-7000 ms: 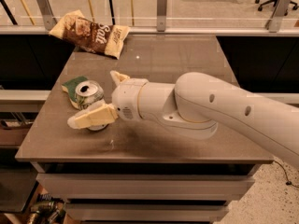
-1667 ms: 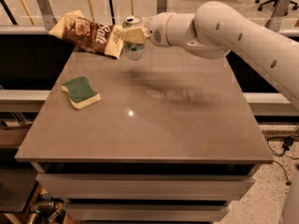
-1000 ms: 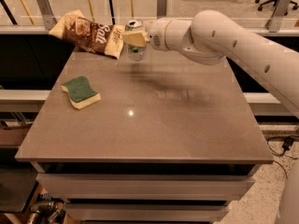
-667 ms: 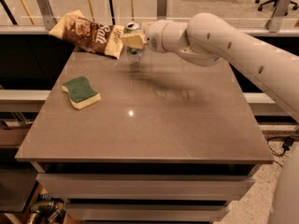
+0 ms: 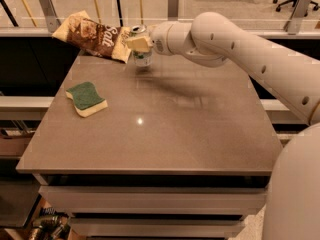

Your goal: Move 7up can near brown chip bag

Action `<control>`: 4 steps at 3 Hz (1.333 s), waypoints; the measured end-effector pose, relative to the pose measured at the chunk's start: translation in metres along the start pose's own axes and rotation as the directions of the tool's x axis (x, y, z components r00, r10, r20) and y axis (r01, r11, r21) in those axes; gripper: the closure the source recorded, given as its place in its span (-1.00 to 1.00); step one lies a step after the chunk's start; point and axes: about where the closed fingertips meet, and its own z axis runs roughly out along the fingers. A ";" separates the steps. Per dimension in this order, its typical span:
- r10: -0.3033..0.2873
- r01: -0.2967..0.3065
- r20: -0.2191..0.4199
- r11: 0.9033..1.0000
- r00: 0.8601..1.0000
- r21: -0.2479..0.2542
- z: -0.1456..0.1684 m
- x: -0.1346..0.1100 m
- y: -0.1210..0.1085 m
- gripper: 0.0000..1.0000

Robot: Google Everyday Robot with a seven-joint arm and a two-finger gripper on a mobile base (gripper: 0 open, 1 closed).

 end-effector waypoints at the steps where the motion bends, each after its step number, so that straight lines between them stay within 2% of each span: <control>1: -0.010 0.010 -0.003 1.000 1.000 0.006 0.009 -0.001 -0.004 1.00; 4: 0.009 -0.011 0.069 1.000 0.998 0.021 0.026 0.014 -0.021 1.00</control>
Offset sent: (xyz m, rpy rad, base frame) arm 0.0260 -0.0026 -0.0062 0.0324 -0.0524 -0.0309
